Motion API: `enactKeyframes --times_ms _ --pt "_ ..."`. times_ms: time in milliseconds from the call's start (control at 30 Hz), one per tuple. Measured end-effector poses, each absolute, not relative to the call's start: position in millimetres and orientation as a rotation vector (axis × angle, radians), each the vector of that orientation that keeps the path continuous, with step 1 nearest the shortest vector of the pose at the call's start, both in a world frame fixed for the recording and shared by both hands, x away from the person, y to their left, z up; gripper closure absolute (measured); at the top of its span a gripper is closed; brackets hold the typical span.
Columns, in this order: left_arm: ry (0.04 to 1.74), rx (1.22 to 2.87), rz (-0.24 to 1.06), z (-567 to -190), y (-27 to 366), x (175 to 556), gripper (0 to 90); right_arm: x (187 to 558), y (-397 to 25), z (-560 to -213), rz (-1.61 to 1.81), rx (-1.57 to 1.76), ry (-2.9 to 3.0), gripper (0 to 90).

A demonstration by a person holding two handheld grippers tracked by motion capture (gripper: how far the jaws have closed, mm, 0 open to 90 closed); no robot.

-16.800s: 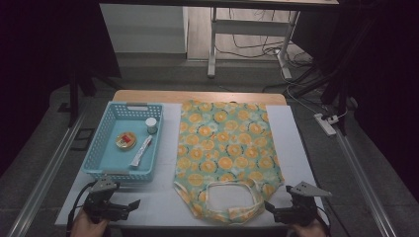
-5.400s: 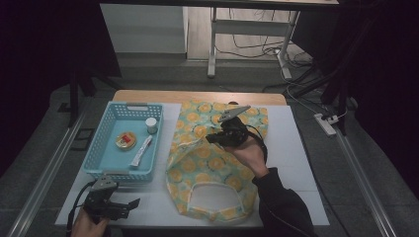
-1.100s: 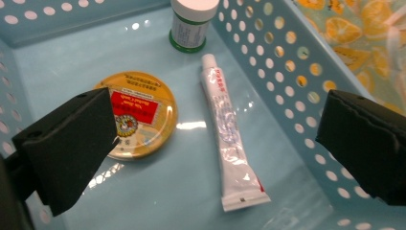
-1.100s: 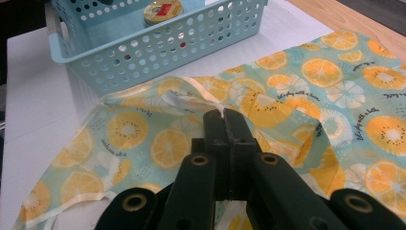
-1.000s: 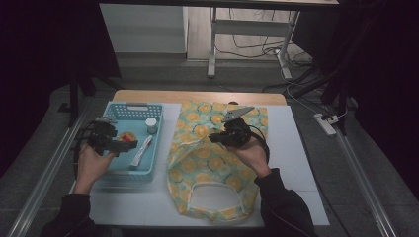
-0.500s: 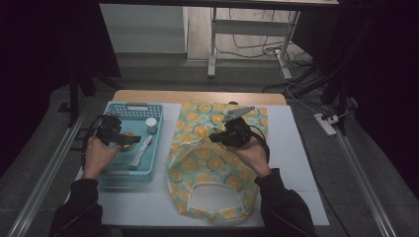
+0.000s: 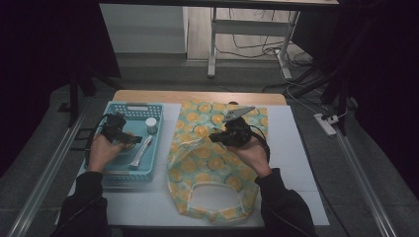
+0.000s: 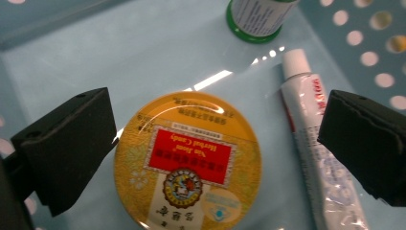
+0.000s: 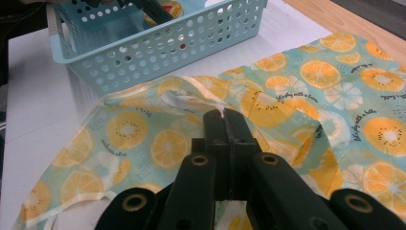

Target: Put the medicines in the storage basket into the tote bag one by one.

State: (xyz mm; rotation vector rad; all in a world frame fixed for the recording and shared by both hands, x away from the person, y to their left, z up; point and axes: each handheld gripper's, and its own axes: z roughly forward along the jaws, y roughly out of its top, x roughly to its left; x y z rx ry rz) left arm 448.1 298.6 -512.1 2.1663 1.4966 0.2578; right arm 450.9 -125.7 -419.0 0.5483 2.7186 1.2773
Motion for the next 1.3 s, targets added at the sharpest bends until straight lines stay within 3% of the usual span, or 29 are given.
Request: enactKeyframes --times_ms 433,500,600,933,1300 --pt "1.634 2.258 0.204 -521.2 293.2 454.0 2.6 450.5 -124.7 -419.4 1.273 0.538 2.723 90.0" --pt "1.658 2.258 0.221 -520.6 293.1 453.9 6.4 450.3 -124.8 -419.4 1.272 0.54 2.723 90.0" --pt "1.691 2.256 0.241 -519.6 294.0 453.3 19.3 450.5 -125.0 -419.5 1.275 0.539 2.722 90.0" --pt "1.738 2.221 0.201 -517.7 294.8 453.0 20.4 452.0 -126.5 -419.9 1.28 0.543 2.718 90.0" --pt "1.661 2.125 0.169 -504.1 296.8 446.5 20.5 453.1 -127.9 -419.5 1.288 0.543 2.706 90.0"
